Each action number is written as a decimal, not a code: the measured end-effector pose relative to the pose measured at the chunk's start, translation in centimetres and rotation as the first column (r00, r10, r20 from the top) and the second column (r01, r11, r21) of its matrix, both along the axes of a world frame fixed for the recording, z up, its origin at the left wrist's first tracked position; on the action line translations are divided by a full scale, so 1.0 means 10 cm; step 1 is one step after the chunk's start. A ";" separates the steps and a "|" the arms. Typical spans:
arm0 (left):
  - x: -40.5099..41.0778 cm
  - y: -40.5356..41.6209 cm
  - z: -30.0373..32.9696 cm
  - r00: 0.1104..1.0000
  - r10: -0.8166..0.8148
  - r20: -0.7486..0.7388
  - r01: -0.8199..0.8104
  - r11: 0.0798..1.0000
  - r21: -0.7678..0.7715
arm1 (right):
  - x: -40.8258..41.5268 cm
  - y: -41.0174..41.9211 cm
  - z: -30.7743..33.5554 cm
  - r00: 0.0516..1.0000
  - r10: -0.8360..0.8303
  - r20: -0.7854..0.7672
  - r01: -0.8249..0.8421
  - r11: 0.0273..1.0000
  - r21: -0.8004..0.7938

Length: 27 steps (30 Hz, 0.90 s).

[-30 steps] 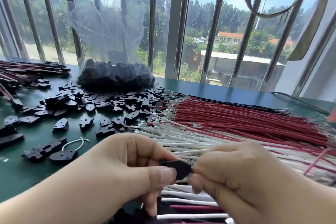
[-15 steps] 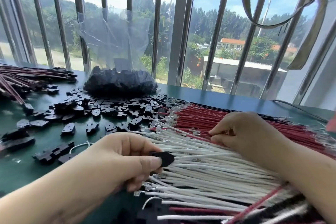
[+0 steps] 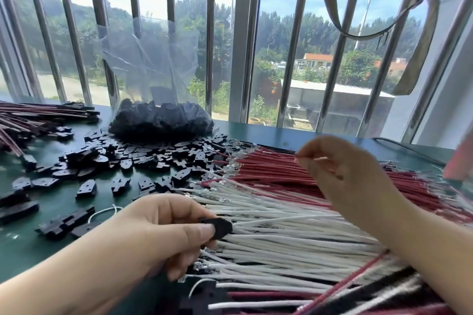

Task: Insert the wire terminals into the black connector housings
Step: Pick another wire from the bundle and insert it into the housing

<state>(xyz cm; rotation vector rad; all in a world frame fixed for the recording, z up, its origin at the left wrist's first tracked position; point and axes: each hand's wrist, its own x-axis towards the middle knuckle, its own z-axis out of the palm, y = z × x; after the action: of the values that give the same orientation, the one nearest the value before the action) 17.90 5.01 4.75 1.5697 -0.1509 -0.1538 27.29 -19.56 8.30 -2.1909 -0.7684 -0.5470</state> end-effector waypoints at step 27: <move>-0.09 0.03 0.12 0.993 0.023 0.113 -0.027 0.999 0.035 | -0.60 0.33 0.06 0.914 0.281 -0.292 -0.285 0.958 0.031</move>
<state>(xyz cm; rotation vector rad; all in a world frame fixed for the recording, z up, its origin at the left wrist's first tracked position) 17.02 5.29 5.97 1.6162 -0.2177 -0.0484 21.26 -16.27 8.95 -2.0587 -0.9044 -0.0664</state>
